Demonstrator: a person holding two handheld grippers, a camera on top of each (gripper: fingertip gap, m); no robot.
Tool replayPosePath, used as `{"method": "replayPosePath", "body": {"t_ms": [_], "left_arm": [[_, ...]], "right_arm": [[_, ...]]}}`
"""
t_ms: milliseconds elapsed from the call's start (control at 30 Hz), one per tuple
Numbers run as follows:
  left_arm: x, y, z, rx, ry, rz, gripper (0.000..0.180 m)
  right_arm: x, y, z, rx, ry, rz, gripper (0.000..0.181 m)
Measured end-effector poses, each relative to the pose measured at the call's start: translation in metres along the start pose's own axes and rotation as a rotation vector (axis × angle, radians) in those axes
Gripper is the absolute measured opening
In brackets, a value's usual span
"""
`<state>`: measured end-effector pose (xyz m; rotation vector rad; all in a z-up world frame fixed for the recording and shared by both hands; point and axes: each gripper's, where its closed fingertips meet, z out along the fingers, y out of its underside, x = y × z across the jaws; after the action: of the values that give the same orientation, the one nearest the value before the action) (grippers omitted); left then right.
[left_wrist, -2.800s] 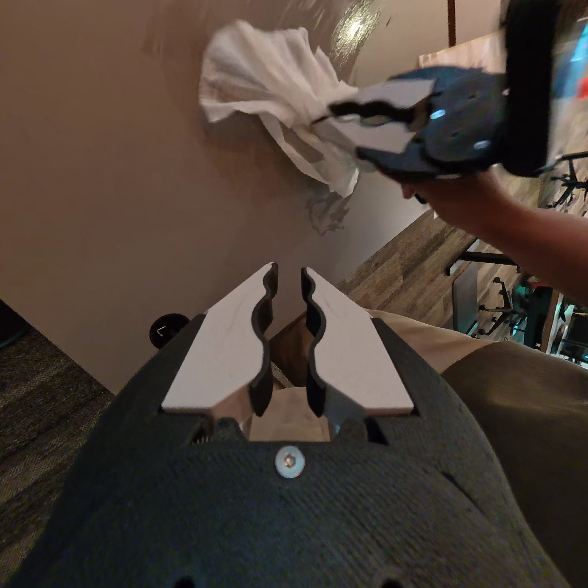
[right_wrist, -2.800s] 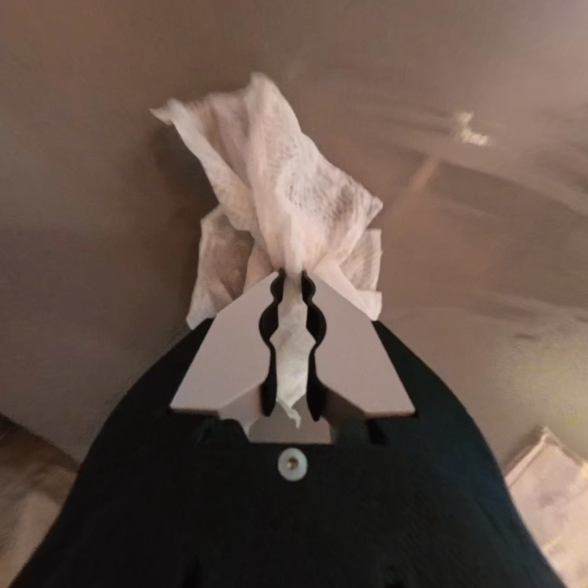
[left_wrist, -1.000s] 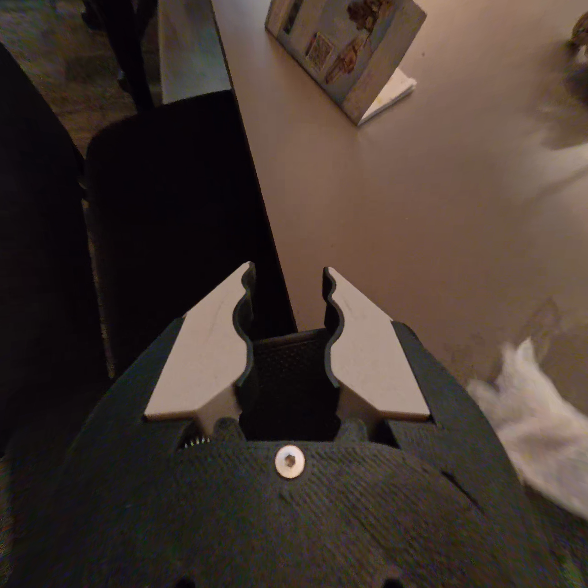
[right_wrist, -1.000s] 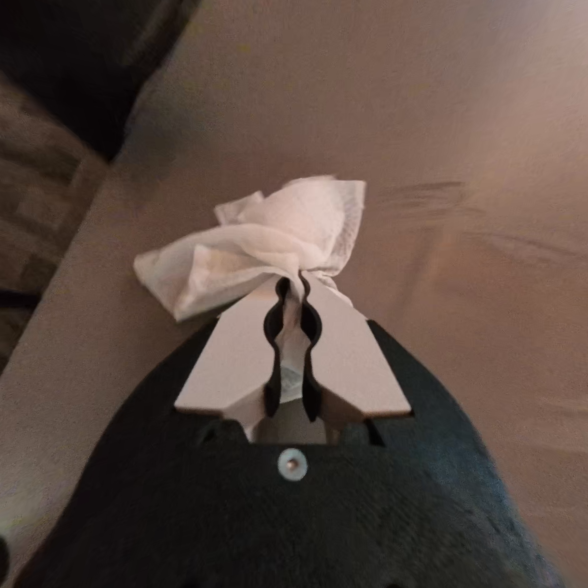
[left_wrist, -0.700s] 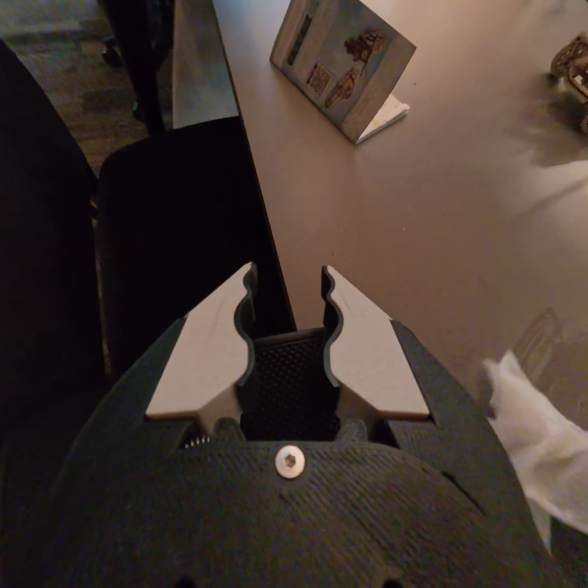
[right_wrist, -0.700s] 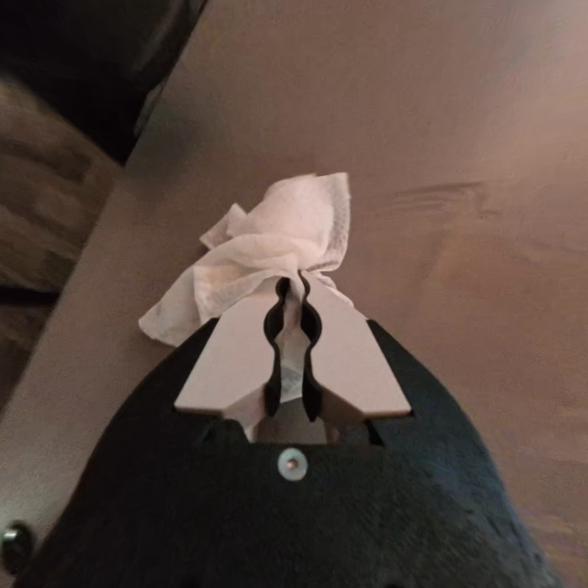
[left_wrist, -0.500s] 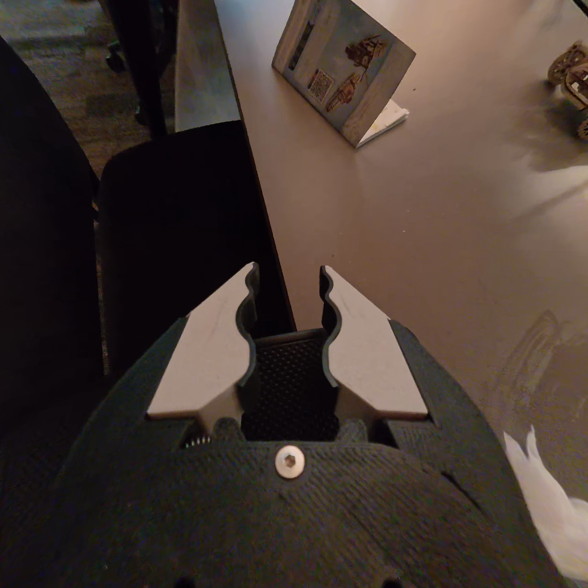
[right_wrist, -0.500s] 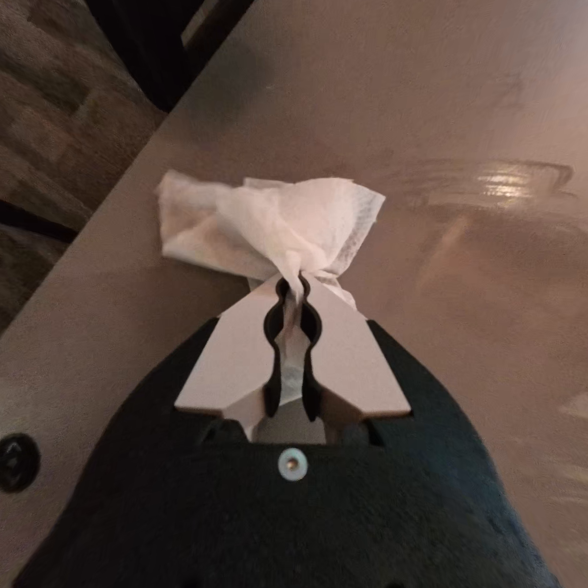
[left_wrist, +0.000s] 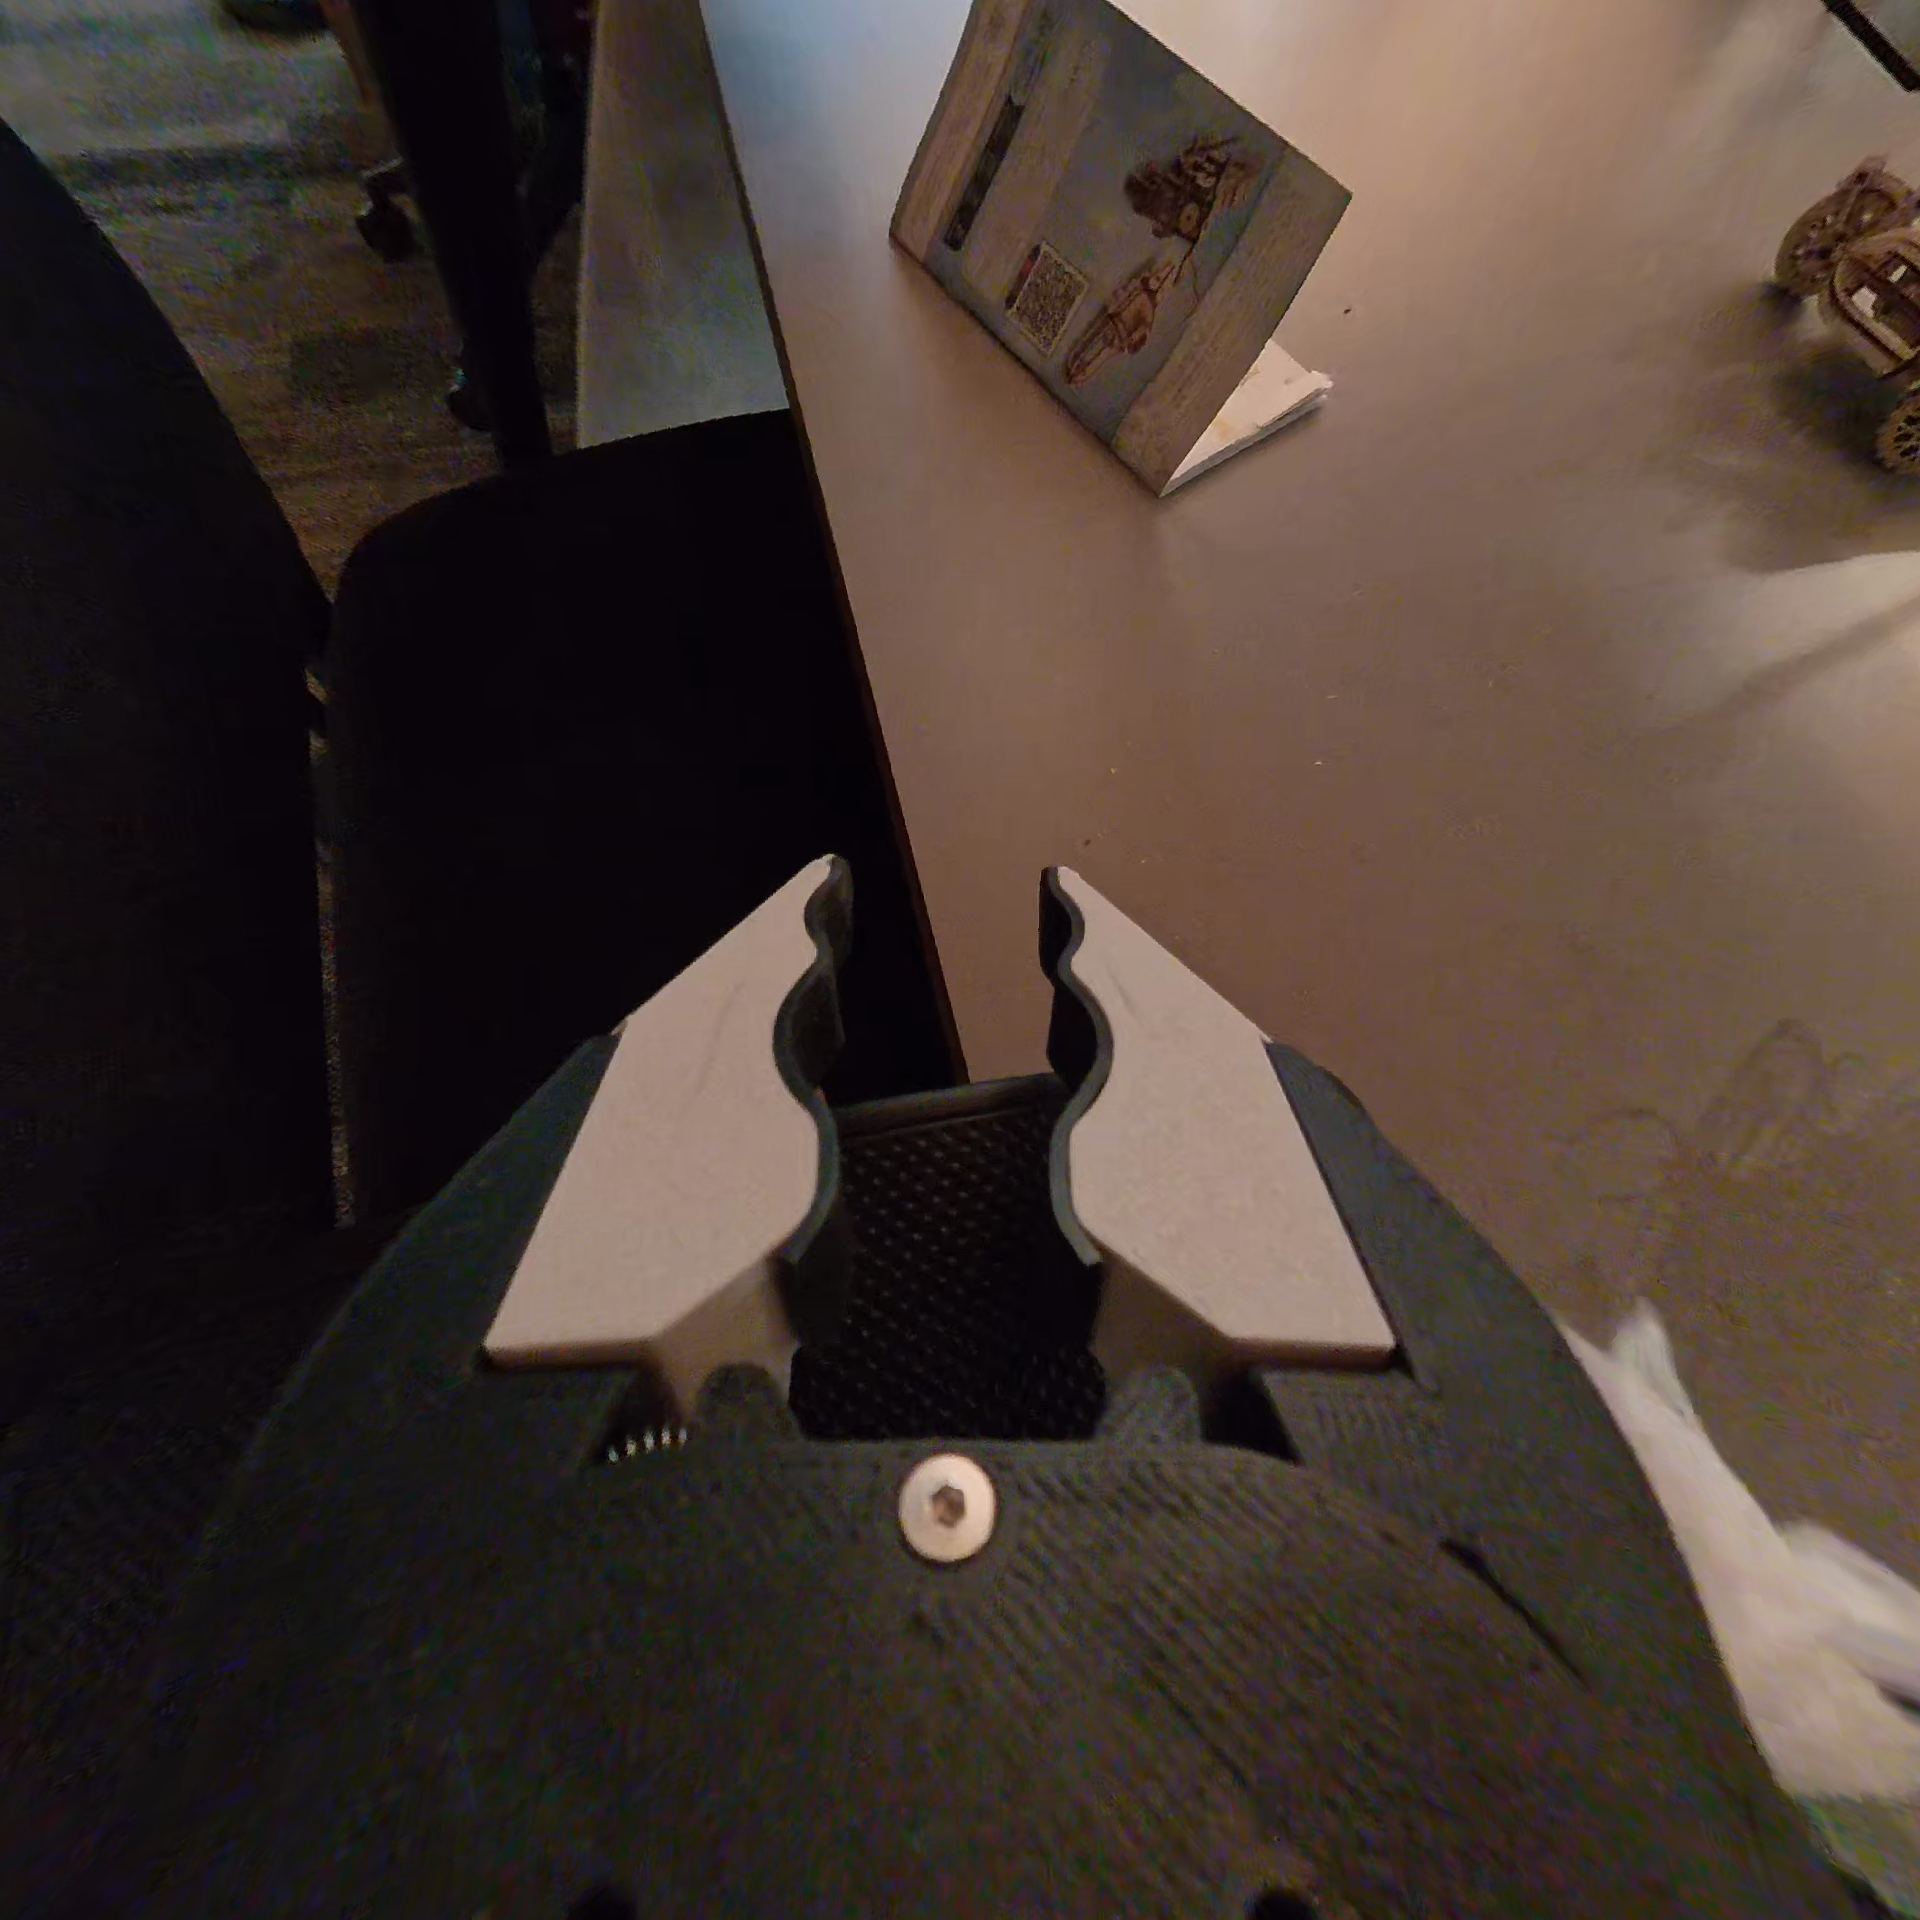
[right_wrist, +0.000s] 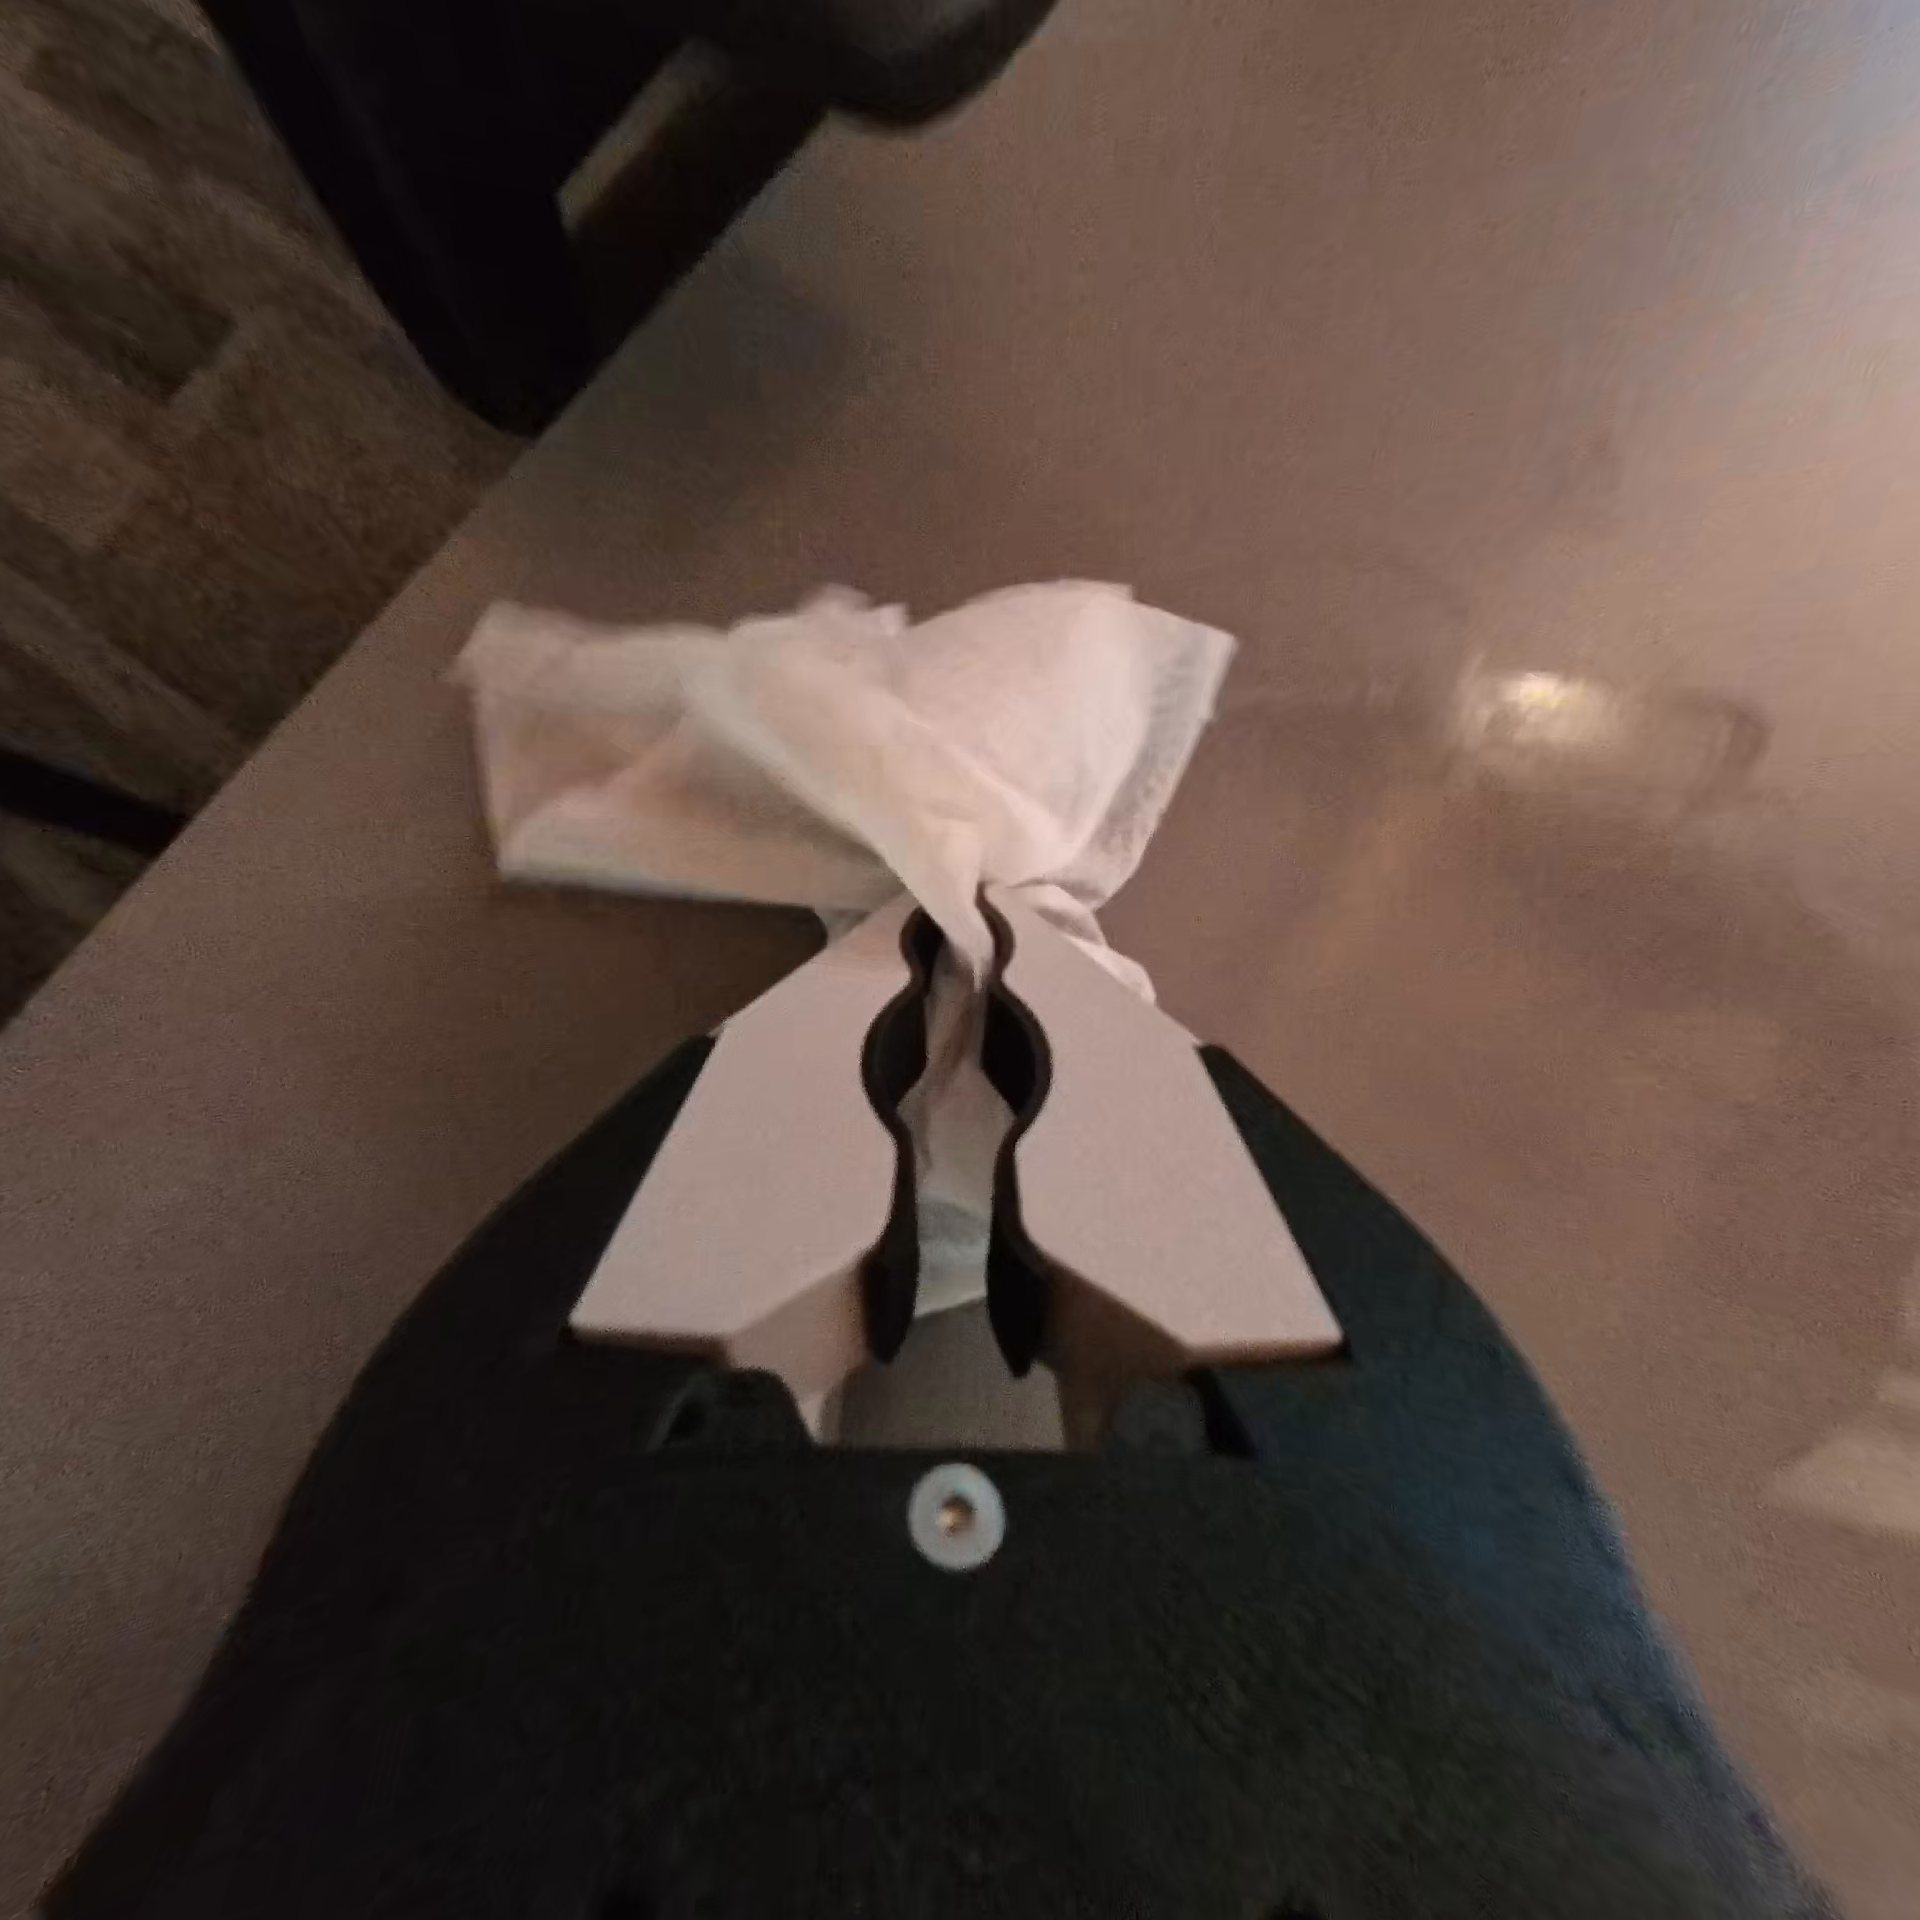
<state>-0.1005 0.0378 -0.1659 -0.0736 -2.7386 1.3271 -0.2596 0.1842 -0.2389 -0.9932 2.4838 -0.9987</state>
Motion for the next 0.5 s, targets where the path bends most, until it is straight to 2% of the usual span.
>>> {"method": "replayPosePath", "body": {"t_ms": [167, 367, 500], "left_arm": [[0.0, 0.0, -0.001, 0.007, 0.003, 0.001, 0.031], [-0.002, -0.001, -0.002, 0.02, 0.004, -0.023, 0.027], [-0.002, -0.001, -0.002, 0.027, 0.009, -0.022, 0.027]], "right_arm": [[0.073, -0.026, 0.025, 0.021, 0.053, 0.137, 0.002], [-0.011, 0.028, -0.028, -0.029, -0.012, 0.049, 0.002], [0.044, 0.01, -0.011, 0.005, 0.073, 0.101, 0.002]]}}
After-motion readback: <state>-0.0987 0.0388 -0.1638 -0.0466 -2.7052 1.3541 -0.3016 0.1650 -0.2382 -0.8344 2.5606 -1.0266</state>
